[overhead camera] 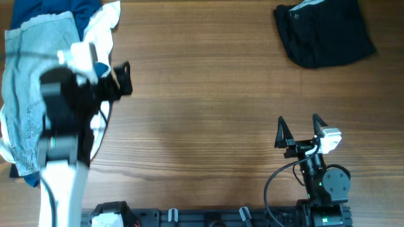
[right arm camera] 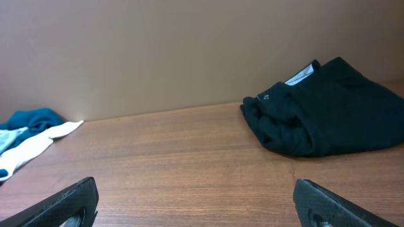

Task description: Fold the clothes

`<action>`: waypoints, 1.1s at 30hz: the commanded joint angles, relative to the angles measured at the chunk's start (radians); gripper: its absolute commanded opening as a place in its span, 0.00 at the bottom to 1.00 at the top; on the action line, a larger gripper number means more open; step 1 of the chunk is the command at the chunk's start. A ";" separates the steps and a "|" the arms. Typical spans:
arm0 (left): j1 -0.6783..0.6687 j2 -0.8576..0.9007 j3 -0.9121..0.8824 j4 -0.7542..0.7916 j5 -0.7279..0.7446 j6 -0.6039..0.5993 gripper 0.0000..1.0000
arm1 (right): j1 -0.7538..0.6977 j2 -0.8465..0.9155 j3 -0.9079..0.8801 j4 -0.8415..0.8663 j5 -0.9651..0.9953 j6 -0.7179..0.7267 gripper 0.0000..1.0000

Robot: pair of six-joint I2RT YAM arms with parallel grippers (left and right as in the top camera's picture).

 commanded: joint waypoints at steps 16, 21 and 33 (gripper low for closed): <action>0.005 -0.853 -0.778 0.362 0.040 0.005 1.00 | 0.007 -0.013 -0.001 0.003 0.017 0.012 1.00; 0.005 -0.930 -0.779 0.363 0.040 0.005 1.00 | 0.007 -0.013 -0.001 0.003 0.017 0.012 1.00; 0.005 -0.990 -0.787 0.392 0.039 0.005 1.00 | 0.007 -0.013 -0.001 0.003 0.017 0.012 1.00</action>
